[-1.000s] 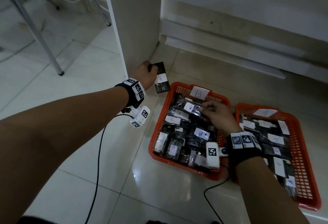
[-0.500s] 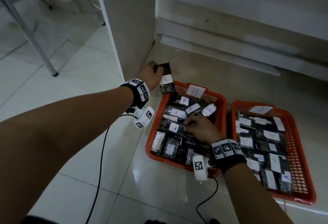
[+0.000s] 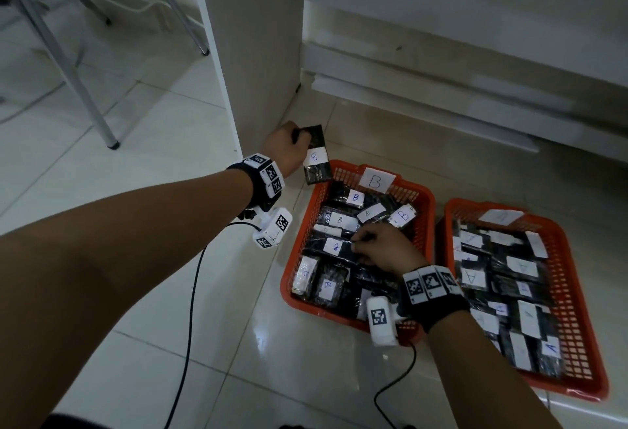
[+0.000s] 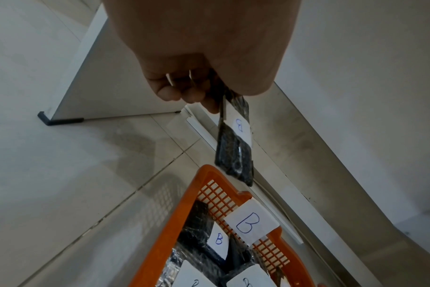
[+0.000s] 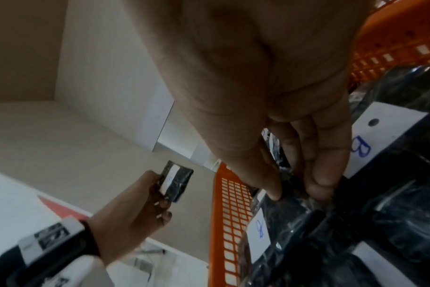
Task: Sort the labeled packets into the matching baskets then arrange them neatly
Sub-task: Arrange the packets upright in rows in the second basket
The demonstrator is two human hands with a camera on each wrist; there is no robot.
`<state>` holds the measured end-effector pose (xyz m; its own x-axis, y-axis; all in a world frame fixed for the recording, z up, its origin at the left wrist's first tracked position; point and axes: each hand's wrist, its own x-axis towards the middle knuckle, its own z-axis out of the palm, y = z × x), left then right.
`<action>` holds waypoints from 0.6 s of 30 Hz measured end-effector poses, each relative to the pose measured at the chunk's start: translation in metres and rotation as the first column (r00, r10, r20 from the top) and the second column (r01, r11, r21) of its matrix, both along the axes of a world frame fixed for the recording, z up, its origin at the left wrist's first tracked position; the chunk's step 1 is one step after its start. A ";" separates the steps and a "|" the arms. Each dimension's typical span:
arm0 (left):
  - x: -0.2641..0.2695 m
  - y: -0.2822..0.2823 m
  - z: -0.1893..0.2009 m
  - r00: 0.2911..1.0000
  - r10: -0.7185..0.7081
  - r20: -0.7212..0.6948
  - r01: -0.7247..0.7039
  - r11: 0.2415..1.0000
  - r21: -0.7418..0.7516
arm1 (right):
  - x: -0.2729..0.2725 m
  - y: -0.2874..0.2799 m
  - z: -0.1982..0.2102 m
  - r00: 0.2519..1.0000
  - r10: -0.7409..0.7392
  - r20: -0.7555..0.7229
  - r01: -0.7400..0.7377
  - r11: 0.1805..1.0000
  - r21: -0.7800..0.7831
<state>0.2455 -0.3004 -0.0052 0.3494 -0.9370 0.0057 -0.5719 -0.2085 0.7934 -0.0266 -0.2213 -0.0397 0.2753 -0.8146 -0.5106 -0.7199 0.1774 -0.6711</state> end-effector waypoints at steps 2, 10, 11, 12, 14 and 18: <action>0.000 0.000 0.001 1.000 -0.010 -0.001 0.010 1.000 0.005 | -0.003 -0.001 0.008 0.997 -0.059 0.054 0.058 0.998 0.030; -0.005 -0.001 0.003 1.000 -0.027 0.013 0.027 1.000 0.016 | -0.022 -0.003 0.024 0.993 -0.115 0.022 0.115 0.993 -0.002; -0.005 -0.002 0.003 0.999 -0.028 0.017 0.028 1.000 0.015 | -0.022 -0.003 0.023 0.993 -0.114 0.010 0.114 0.993 -0.001; -0.006 -0.002 0.003 0.999 -0.029 0.016 0.029 0.999 0.013 | -0.021 -0.001 0.020 0.993 -0.116 -0.002 0.116 0.993 0.000; -0.007 -0.001 0.004 0.999 -0.033 0.008 0.033 0.999 0.012 | -0.016 0.002 0.014 0.992 -0.121 -0.017 0.121 0.993 -0.001; -0.009 0.001 0.002 0.999 -0.045 0.019 0.045 0.999 0.014 | -0.003 0.011 0.002 0.992 -0.122 0.005 0.122 0.992 0.025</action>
<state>0.2365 -0.2998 -0.0032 0.3069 -0.9517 -0.0007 -0.5963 -0.1929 0.7793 -0.0291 -0.2098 -0.0376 0.1780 -0.8297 -0.5291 -0.6873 0.2800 -0.6702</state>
